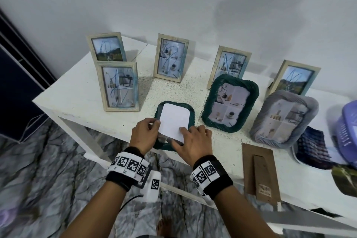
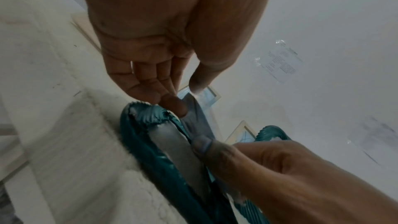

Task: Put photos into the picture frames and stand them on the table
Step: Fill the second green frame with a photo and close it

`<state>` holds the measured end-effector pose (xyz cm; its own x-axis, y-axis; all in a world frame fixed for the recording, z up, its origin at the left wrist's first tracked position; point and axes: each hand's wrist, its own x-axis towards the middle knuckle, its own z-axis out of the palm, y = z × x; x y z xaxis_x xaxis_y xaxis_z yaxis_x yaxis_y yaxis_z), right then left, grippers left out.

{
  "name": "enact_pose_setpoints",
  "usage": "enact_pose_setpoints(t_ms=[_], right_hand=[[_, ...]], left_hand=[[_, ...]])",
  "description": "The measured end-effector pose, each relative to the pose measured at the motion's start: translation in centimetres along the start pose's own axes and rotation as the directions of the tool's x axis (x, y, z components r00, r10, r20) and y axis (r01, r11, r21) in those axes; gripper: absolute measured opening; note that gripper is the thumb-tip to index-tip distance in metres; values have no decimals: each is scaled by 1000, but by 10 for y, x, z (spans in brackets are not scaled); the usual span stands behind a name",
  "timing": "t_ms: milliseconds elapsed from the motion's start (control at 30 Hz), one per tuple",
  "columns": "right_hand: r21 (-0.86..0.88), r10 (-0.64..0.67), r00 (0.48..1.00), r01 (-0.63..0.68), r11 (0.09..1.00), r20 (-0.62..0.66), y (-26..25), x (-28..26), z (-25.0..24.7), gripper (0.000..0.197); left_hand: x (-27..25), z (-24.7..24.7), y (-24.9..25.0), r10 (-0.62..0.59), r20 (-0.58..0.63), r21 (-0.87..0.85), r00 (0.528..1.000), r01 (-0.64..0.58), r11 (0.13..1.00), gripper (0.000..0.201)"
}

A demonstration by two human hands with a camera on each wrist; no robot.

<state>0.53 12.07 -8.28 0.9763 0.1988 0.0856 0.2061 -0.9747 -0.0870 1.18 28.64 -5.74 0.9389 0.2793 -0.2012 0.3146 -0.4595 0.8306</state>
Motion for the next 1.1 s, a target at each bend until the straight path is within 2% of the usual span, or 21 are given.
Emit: enact_pose_setpoints(t_ms=[200,300,400,467,600,733,867,967,1100], right_hand=[[28,-2,999,3,1000,-40,2,-2,3,74],[60,-54,996,58,996,-72,4,-2,6,73],[57,-140,989,143,988,-57,10,-3,8,56],[76,-183,978,191,979,-101,14,-6,8,40],[122,-251,946,279,953,-203,21,-14,7,29],[207,-294,920,350,914,-259,27,-18,6,7],[363,-215,928,321,875,-304,30,-20,8,8],[432,-143,929,290,854,-340,37,-26,10,12],[480,-40,891,281,831,-452,46,-34,8,14]], left_hand=[[5,1,-11,-14,54,97,998,9,995,33],[6,3,-12,-18,48,115,999,13,993,34],[6,4,-12,-15,46,142,999,8,990,32],[7,4,-12,-19,47,137,999,13,990,32],[10,4,-14,-55,46,104,997,50,993,34],[12,7,-12,-108,66,57,992,105,993,41],[15,8,-15,-132,80,-31,988,135,990,41],[18,7,-19,-124,37,-40,992,125,991,23],[18,9,-20,-104,-9,-41,995,104,994,19]])
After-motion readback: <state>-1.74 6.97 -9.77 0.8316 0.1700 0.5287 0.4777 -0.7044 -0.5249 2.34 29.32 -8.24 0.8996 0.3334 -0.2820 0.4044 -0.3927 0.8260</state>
